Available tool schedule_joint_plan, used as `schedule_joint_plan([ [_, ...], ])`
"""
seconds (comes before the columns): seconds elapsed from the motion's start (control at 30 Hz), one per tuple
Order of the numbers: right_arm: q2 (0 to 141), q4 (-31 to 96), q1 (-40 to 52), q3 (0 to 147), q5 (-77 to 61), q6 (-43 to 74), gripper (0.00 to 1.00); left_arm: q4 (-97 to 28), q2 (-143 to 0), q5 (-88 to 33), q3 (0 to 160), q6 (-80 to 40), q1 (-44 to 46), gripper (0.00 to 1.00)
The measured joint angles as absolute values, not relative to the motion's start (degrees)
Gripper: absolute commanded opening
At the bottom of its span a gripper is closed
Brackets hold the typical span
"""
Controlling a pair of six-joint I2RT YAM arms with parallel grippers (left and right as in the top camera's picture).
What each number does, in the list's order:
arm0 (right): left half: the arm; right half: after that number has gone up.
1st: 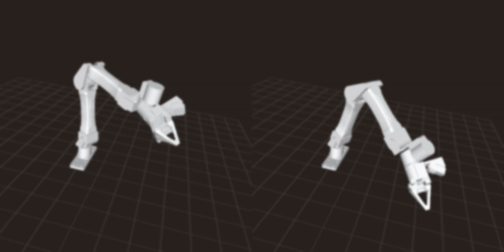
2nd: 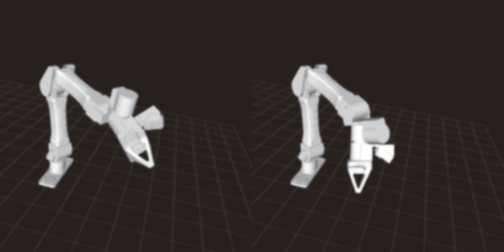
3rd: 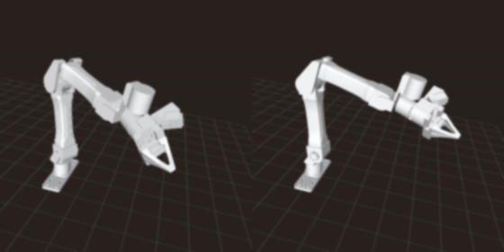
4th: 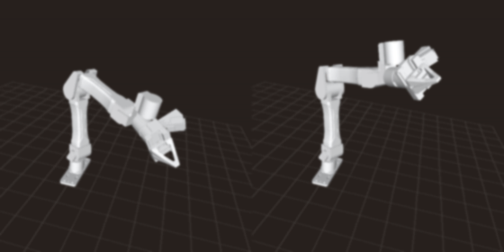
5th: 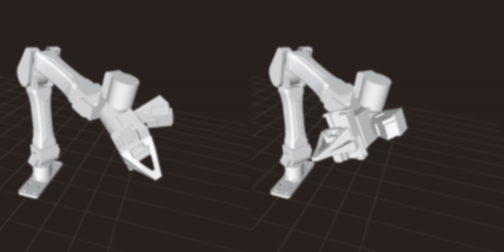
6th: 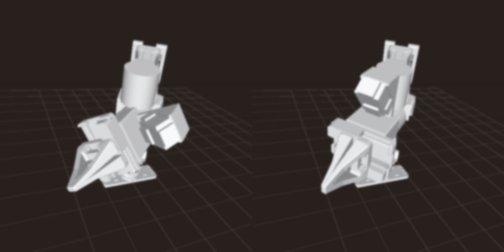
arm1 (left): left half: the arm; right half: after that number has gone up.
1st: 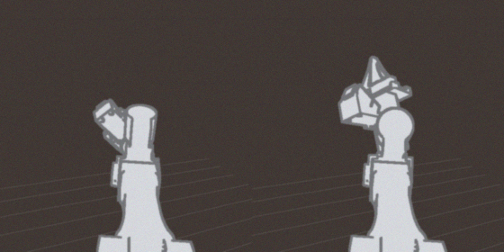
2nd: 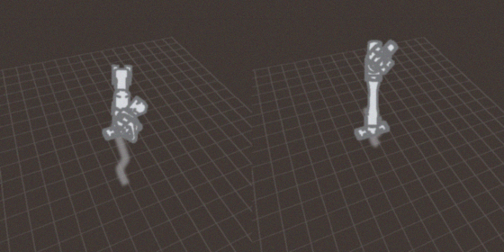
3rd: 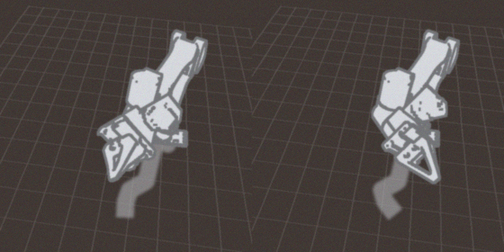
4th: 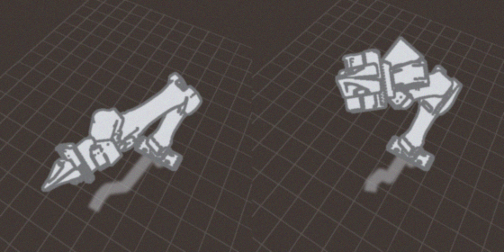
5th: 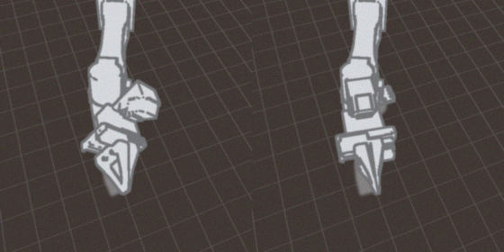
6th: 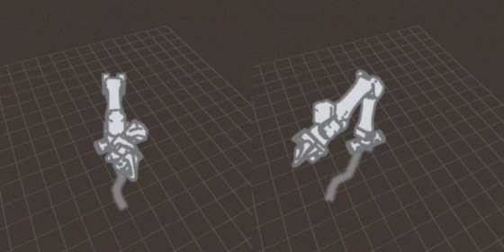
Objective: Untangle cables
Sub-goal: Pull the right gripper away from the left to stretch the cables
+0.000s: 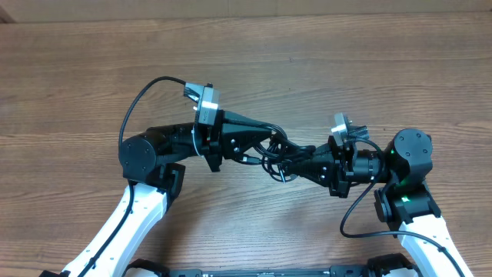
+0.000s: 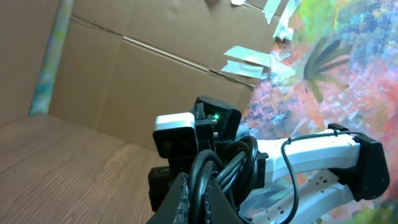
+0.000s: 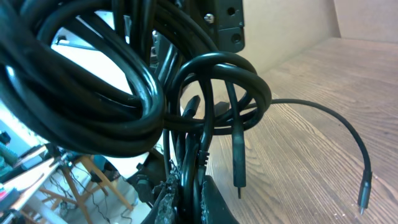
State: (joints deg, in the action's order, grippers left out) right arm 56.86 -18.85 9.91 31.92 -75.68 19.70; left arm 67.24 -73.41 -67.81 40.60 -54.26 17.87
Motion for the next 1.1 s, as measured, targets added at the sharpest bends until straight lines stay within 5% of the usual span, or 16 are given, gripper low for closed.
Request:
schedule_joint_plan([
  [1.1, 56.90, -12.14, 10.66, 31.92, -50.26, 43.57, 0.04, 24.69, -73.41, -53.67, 40.75, -53.49, 9.32, 0.04],
])
